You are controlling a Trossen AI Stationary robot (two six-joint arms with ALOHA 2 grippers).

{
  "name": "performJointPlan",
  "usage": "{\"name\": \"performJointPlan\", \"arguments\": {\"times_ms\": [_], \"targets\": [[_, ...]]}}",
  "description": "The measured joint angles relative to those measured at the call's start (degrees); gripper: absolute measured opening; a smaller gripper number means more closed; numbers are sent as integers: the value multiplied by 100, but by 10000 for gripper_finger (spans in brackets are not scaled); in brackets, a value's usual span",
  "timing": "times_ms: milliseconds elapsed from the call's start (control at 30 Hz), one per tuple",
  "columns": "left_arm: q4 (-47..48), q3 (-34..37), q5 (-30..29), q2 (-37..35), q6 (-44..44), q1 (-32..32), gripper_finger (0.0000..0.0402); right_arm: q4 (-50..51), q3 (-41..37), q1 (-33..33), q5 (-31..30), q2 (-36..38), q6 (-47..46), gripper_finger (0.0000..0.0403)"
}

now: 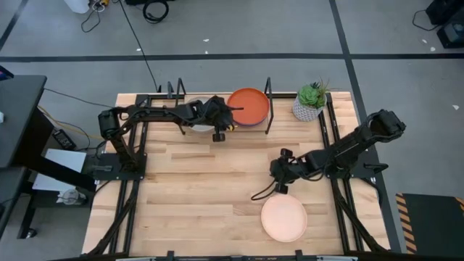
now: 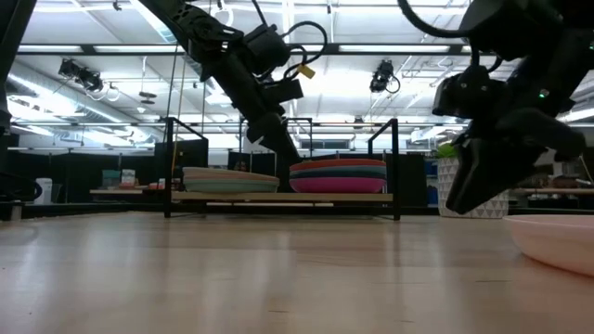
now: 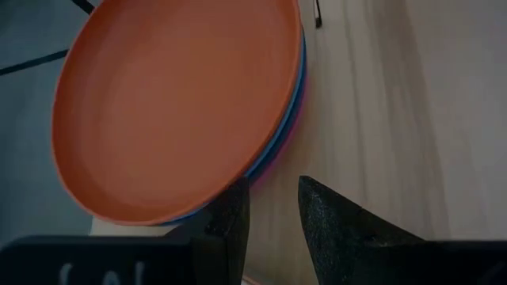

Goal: Place and stack plates onto a shelf
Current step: Stack the light orange plate on top of the gray plate on the shelf

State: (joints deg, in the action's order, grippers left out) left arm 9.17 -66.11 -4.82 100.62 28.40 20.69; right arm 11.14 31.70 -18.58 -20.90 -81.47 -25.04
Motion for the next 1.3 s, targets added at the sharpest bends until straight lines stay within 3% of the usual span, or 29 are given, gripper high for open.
{"name": "performJointPlan", "arguments": {"times_ms": [1167,1300], "targets": [[50,0,-2,0,232,13,117,-251,0,47,153,0,-242,155],[62,0,-1,0,226,13,117,-247,0,47,611,0,-238,155]]}}
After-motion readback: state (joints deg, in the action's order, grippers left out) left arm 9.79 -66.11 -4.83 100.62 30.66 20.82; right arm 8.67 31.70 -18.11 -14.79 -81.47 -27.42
